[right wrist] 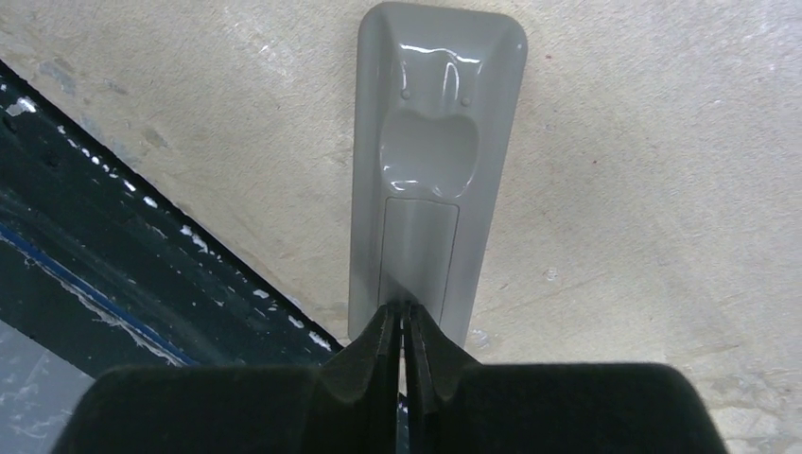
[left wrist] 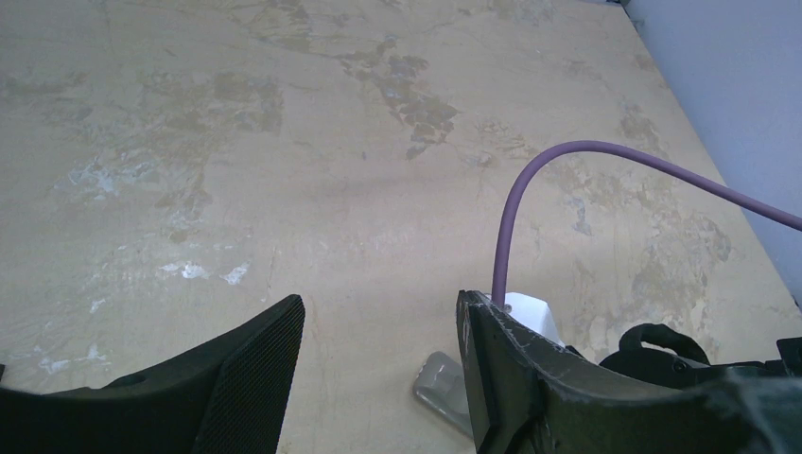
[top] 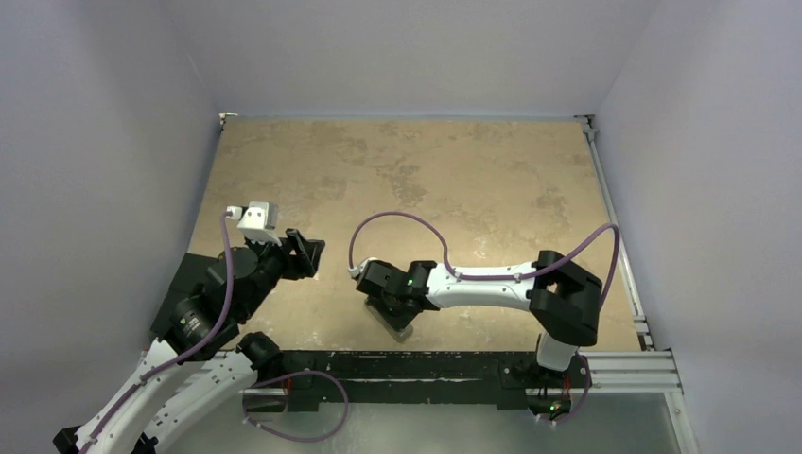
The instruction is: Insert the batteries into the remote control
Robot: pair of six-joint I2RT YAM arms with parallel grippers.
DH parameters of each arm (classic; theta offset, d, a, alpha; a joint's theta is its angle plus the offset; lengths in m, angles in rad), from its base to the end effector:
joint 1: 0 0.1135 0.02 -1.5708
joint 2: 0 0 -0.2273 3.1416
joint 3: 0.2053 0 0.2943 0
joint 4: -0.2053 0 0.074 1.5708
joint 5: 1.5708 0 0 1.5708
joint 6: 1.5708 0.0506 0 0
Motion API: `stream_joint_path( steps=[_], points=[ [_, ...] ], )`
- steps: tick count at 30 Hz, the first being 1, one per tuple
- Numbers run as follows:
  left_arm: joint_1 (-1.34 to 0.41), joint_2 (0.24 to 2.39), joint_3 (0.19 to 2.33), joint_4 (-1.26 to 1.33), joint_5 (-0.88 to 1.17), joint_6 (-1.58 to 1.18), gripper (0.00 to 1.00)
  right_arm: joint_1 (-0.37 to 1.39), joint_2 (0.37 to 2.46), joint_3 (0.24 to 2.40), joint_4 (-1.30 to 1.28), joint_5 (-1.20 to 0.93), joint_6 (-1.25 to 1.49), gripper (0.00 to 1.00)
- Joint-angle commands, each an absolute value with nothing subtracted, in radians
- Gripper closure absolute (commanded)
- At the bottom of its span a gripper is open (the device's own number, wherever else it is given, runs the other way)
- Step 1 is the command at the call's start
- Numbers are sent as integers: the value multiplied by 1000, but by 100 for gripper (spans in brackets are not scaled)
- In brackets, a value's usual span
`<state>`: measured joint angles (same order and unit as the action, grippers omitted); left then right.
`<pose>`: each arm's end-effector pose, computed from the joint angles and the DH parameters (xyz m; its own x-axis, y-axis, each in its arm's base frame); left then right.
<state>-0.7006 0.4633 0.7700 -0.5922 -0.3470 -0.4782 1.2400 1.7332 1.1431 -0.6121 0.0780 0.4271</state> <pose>0.1563 -0.1093 0.3250 -0.3553 -0.2664 -0.8960 0.2177 0.9086 -0.3565 0.1253 0.3528 0.1112 -0.6626 -0.6579 -0.3581 -0.7244 0.6844 0.0831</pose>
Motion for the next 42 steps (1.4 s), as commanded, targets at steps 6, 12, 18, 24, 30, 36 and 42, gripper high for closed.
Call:
stream_joint_path(
  steps=[6, 12, 18, 24, 30, 36, 42],
  points=[
    [-694, 465, 761, -564, -370, -471, 40, 1235, 1634, 1169, -604, 181, 409, 69],
    [-694, 466, 761, -564, -376, -474, 40, 1230, 1608, 1146, -576, 156, 389, 59],
    [-693, 471, 761, -565, -379, -474, 40, 1230, 1595, 1122, -521, 138, 392, 47],
    [-695, 474, 761, -565, -380, -475, 40, 1231, 1591, 1087, -462, 127, 404, 1],
    [-695, 476, 761, -566, -382, -475, 40, 1230, 1608, 1067, -438, 142, 411, 1],
    [-695, 482, 762, -567, -382, -475, 40, 1231, 1649, 1062, -438, 173, 414, 1],
    [-694, 482, 762, -567, -382, -475, 40, 1233, 1689, 1060, -425, 174, 413, 2]
  ],
)
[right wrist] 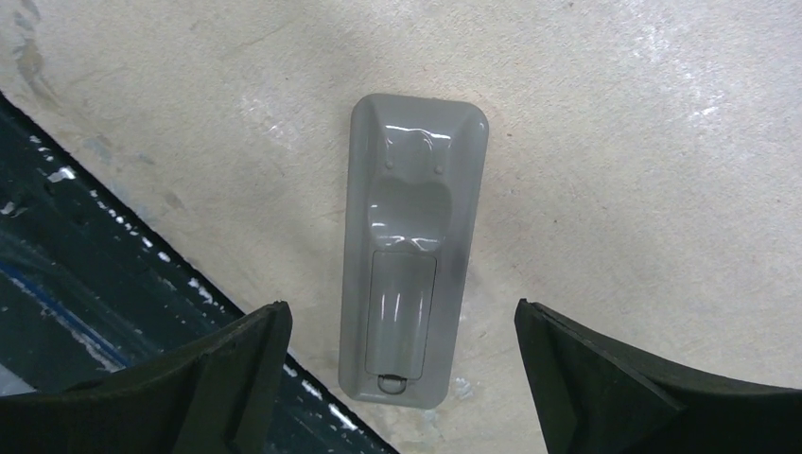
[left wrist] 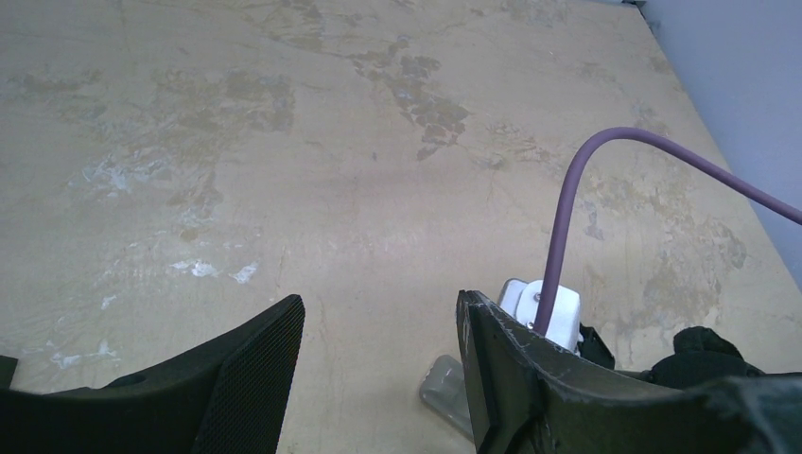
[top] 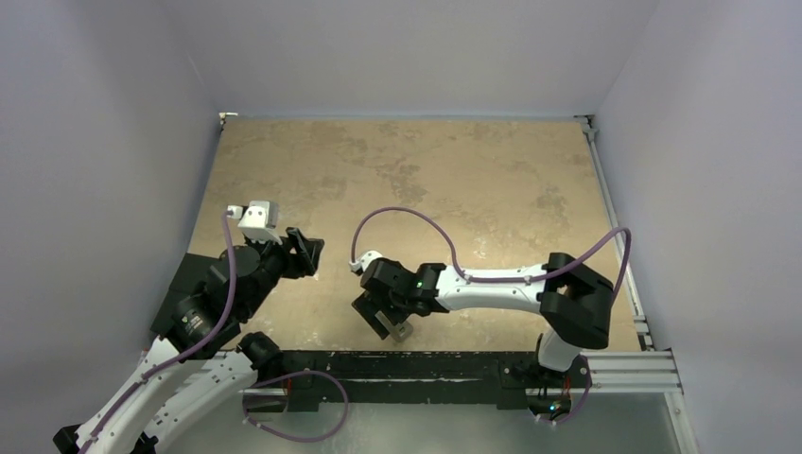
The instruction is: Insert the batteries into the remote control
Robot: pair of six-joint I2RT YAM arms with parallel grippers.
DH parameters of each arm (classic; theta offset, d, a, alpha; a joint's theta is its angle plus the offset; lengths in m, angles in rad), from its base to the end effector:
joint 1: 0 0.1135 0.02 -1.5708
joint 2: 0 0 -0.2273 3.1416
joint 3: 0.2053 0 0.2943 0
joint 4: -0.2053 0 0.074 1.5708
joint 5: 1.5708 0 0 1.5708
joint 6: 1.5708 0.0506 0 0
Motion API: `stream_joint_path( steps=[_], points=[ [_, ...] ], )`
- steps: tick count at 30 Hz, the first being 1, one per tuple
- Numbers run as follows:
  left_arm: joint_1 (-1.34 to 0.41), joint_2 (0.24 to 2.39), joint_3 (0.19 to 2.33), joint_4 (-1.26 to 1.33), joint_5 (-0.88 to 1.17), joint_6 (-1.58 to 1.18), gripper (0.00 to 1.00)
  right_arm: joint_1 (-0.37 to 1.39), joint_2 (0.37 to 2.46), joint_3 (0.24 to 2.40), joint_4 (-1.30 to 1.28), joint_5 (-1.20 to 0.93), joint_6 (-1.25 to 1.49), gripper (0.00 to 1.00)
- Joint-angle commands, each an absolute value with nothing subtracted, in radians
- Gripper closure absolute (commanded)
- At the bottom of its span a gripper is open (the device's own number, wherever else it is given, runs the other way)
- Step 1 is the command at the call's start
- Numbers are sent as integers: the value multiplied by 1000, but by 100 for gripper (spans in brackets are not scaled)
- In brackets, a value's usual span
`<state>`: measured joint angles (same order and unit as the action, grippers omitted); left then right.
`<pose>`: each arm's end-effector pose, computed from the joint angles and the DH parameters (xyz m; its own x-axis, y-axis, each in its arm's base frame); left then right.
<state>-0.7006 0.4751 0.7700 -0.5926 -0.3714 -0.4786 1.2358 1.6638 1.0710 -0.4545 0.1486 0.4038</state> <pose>0.1586 -0.1097 0.3231 -0.3535 -0.2632 -0.8976 0.1945 0.9179 -0.3458 0.1306 0.3523 0.1212 -0.6193 -0.5969 -0.5101 -0.7246 0.6847 0.0785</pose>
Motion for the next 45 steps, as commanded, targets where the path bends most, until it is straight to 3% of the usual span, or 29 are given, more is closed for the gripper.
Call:
stream_joint_path(
  steps=[1, 21, 28, 45],
  points=[
    [-694, 482, 761, -567, -382, -475, 40, 1235, 1693, 1060, -420, 172, 413, 3],
    [-694, 482, 762, -565, -381, -477, 40, 1274, 1760, 1050, -433, 206, 455, 33],
    [-695, 489, 765, -572, -390, -485, 40, 1283, 1751, 1041, -425, 202, 474, 56],
    [-694, 562, 745, -527, -277, -526, 41, 1243, 1522, 921, -338, 47, 471, 59]
  ],
)
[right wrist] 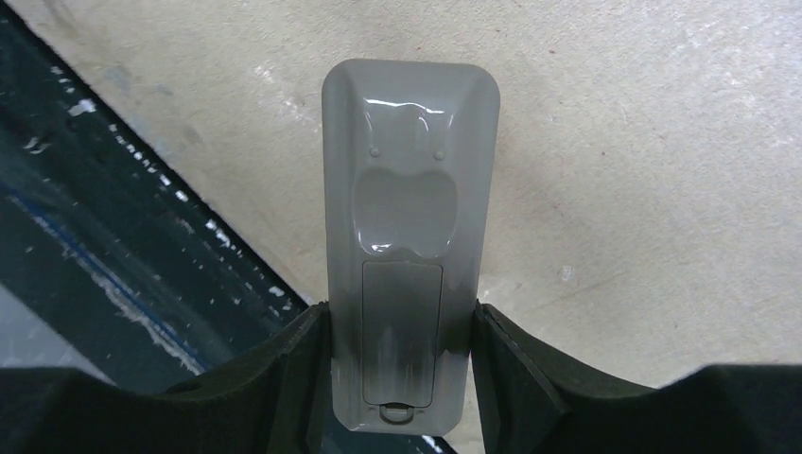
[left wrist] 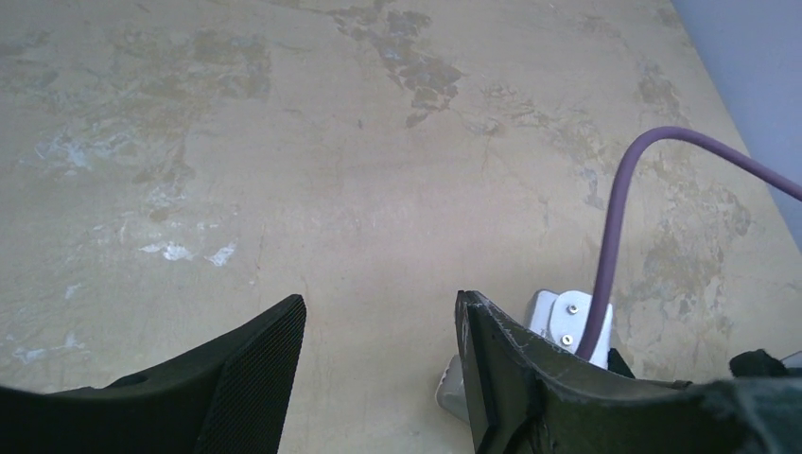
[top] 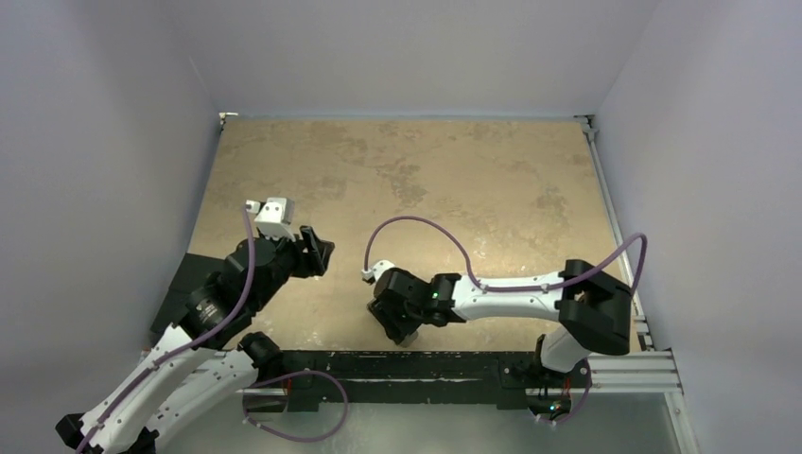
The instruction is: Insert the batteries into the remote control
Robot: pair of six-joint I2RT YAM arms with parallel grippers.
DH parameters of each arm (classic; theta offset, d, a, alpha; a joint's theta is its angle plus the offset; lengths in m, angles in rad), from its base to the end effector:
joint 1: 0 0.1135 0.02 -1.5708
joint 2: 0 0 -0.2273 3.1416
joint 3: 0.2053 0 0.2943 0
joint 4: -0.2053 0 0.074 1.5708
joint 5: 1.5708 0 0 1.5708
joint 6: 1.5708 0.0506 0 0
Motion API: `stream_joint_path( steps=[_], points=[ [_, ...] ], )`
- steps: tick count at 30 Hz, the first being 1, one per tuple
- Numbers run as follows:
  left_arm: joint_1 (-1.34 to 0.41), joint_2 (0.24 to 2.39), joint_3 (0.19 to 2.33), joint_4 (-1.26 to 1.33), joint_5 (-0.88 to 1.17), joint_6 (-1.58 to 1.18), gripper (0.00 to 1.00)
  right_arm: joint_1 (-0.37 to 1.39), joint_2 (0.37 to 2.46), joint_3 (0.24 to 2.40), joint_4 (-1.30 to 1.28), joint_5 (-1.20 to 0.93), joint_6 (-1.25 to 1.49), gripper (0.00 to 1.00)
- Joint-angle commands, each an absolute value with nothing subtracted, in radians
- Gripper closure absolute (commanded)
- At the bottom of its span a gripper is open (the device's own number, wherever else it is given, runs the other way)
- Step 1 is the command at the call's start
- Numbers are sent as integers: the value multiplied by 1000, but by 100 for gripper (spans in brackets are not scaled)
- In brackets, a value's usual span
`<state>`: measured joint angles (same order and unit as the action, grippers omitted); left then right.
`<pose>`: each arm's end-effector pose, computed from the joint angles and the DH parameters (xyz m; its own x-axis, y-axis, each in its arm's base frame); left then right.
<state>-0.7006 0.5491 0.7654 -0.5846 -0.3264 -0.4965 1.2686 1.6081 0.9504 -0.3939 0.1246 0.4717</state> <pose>0.1698 -0.1219 0.3087 -0.4239 -0.2327 -0.8753 0.2048 0.9168 -0.3429 0.1116 0.3369 0.1042 -0.6523 -0.5774 -0.4910 -0.7101 0.6922 0.1293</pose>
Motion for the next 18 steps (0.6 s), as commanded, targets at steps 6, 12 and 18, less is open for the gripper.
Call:
stream_joint_path(
  steps=[6, 12, 18],
  points=[
    [-695, 624, 731, -484, -159, -513, 41, 1145, 1401, 881, -326, -82, 406, 60],
    [-695, 698, 738, -429, 44, -452, 43, 1037, 1303, 855, -304, -290, 324, 60],
    [-695, 750, 767, -407, 280, -375, 46, 951, 1256, 832, -276, -510, 270, 61]
  ],
)
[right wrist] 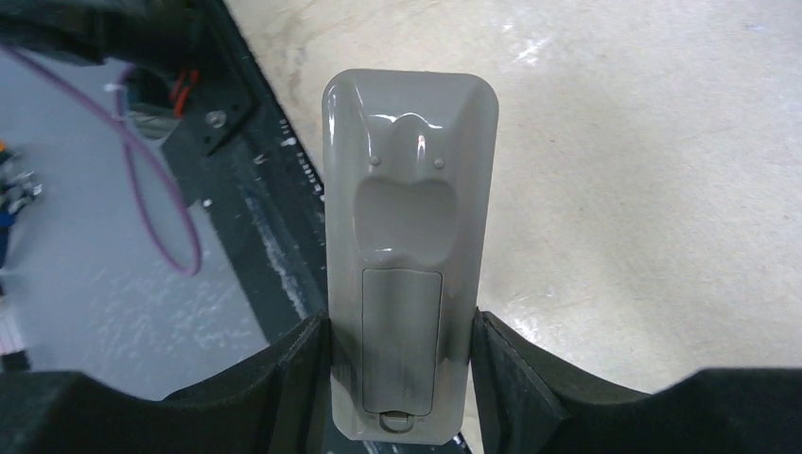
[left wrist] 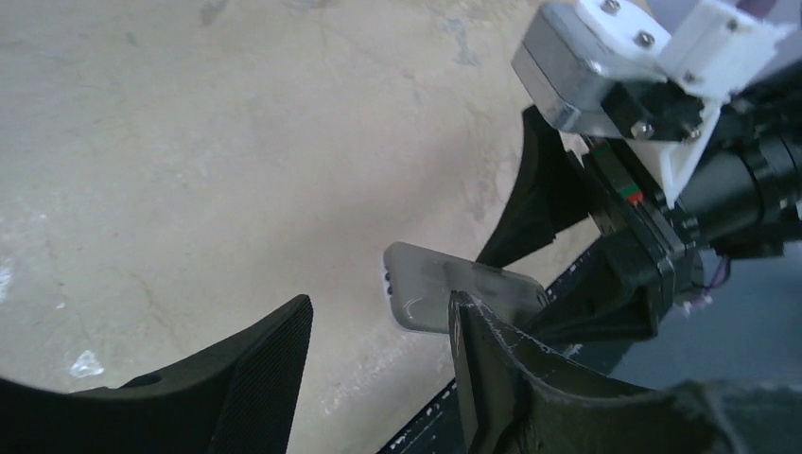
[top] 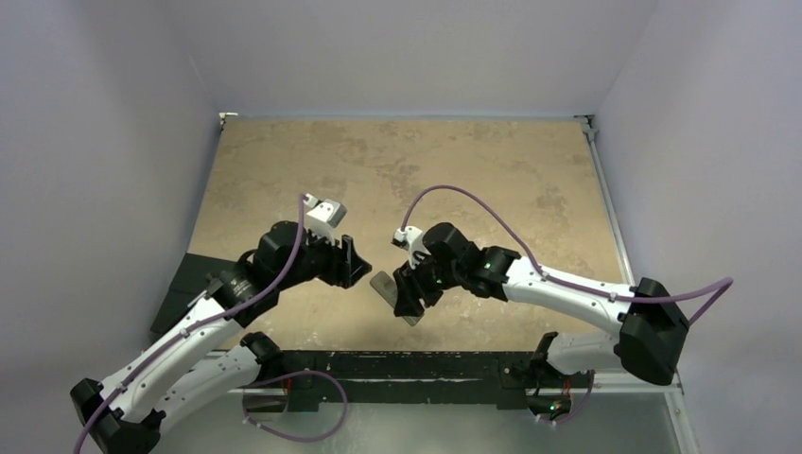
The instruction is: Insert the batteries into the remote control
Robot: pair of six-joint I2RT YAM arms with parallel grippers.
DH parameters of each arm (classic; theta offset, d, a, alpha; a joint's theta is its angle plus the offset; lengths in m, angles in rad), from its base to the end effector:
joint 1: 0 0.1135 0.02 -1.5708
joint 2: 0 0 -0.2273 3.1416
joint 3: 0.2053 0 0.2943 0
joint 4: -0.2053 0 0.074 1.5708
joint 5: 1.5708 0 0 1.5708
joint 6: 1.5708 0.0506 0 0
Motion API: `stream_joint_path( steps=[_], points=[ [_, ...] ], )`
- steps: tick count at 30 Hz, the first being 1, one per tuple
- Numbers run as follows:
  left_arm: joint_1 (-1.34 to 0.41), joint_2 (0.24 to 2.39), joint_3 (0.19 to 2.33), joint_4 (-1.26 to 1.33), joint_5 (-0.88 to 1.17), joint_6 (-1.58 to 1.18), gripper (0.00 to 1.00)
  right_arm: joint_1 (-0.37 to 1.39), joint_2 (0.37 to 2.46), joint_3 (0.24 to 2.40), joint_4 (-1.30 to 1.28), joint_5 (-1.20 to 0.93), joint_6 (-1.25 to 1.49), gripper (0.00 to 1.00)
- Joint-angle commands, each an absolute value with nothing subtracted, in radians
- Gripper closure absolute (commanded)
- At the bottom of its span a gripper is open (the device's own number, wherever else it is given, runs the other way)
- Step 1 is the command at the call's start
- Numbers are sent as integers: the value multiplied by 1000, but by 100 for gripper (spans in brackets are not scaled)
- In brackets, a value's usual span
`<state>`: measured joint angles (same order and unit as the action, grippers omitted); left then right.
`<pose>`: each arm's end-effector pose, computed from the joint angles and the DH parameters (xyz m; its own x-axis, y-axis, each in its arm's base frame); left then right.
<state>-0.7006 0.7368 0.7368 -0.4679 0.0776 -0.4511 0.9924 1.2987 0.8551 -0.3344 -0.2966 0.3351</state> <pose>0.1892 -0.1647 0.2701 -0.6135 -0.0511 -0.7880 0.4757 0.7725 -0.4206 0.1692 0.2861 0.1771 -0.6631 -0.4404 -0.6052 -0.7375 0.5224 0.4280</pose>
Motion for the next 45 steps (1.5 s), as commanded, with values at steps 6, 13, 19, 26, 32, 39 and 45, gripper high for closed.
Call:
stream_joint_path(
  steps=[6, 13, 19, 26, 32, 39, 45],
  points=[
    [-695, 761, 825, -428, 398, -315, 38, 869, 1234, 802, -233, -726, 241, 62],
    [-694, 762, 871, -470, 459, -276, 33, 814, 1230, 786, -192, -901, 238, 62],
    [-695, 804, 904, -512, 462, -337, 32, 806, 1212, 786, -158, -962, 255, 61],
    [-695, 717, 852, -446, 559, -349, 31, 802, 1230, 775, -59, -1077, 319, 61],
    [-694, 745, 852, -424, 700, -370, 29, 803, 1224, 794, -58, -1102, 315, 61],
    [-694, 762, 859, -452, 682, -374, 24, 802, 1186, 814, -57, -1124, 311, 61],
    [-694, 768, 850, -449, 698, -383, 10, 802, 1167, 839, -86, -1122, 294, 61]
  ],
)
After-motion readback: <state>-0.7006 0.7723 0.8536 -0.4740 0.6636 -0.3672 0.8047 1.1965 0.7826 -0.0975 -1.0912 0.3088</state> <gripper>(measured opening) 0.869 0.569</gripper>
